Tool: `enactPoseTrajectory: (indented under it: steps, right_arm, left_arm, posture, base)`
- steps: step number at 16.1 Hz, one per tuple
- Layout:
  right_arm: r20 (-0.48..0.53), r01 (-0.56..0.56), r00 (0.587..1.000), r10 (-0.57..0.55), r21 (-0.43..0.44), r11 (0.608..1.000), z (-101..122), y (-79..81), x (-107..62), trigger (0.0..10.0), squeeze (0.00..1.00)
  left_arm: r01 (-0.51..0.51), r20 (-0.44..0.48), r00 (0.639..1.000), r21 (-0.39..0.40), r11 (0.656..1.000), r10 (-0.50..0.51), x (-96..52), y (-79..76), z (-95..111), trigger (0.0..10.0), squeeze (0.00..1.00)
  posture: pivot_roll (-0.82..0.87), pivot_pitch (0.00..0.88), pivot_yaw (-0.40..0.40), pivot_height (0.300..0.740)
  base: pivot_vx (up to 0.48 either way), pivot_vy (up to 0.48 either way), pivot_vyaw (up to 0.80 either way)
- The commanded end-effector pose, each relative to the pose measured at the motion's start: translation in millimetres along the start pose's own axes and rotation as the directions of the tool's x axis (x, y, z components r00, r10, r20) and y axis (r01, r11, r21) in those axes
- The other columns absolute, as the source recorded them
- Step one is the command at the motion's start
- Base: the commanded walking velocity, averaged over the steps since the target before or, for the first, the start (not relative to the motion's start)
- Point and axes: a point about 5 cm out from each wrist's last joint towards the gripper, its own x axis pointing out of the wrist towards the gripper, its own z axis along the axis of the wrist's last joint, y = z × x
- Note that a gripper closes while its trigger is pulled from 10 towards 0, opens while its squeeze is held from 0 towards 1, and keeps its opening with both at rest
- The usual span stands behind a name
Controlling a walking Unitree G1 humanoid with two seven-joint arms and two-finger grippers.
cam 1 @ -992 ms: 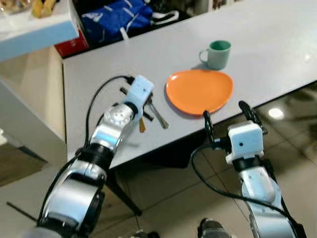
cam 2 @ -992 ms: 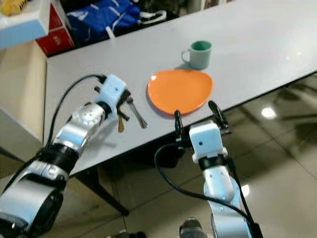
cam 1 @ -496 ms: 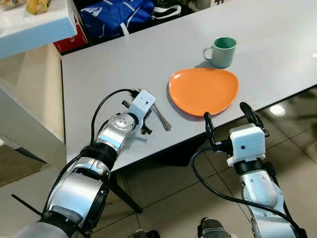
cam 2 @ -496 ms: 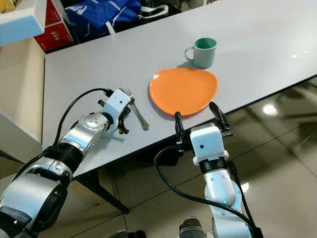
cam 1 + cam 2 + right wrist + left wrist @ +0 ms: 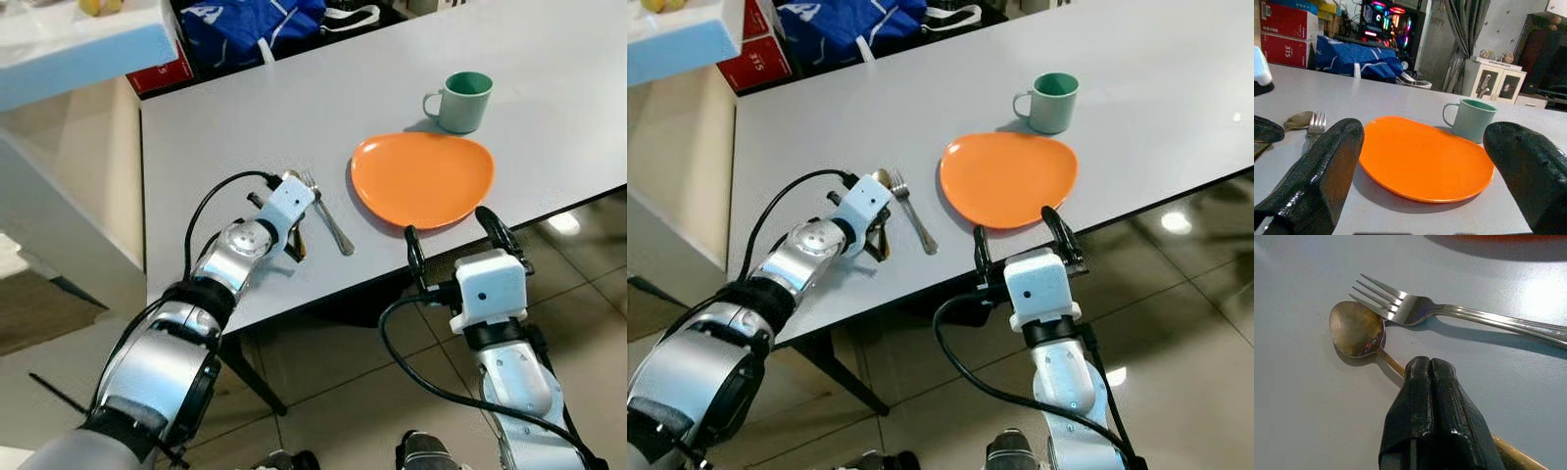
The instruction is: Setting the table
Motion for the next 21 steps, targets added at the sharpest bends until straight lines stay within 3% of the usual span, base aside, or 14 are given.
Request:
enactPoseTrajectory:
  steps: [1,8,18,19,21]
  right_arm:
    - [0.006,-0.009,1.0,0.009,-0.002,1.0,3.3,1.7,-1.2,10.0,0.0]
    - [0.003,0.003,1.0,-0.003,-0.004,1.0,4.5,2.3,-2.5,10.0,0.0]
    - [-0.002,0.012,1.0,-0.012,-0.008,1.0,4.7,3.1,-3.8,10.0,0.0]
    - [-0.002,0.012,1.0,-0.012,-0.007,1.0,4.6,3.3,-3.3,10.0,0.0]
    - [0.01,0.025,1.0,-0.025,0.008,1.0,3.4,2.5,4.8,10.0,0.0]
  left_arm:
    - [0.002,-0.008,1.0,0.026,1.0,-0.002,0.0,1.6,-0.3,10.0,0.0]
    - [0.031,0.03,0.999,0.078,0.996,-0.033,4.6,-10.3,7.3,10.0,0.0]
    - [0.039,0.092,0.995,0.106,0.994,-0.048,4.6,-6.5,19.5,10.0,0.0]
    - [0.022,0.095,0.995,0.093,0.995,-0.031,3.6,-2.5,19.2,10.0,0.0]
    - [-0.068,0.191,0.978,-0.082,0.994,0.082,-5.5,19.5,21.5,10.0,0.0]
  posture:
    - [-0.31,0.105,0.201,0.74]
    - [-0.32,0.112,0.212,0.74]
    - [-0.32,0.116,0.221,0.74]
    - [-0.32,0.112,0.222,0.74]
    - [-0.31,0.08,0.219,0.74]
  base:
    - [0.0,0.0,0.0]
    - [0.0,0.0,0.0]
    - [0.0,0.0,0.0]
    - [0.0,0.0,0.0]
    - [0.0,0.0,0.0]
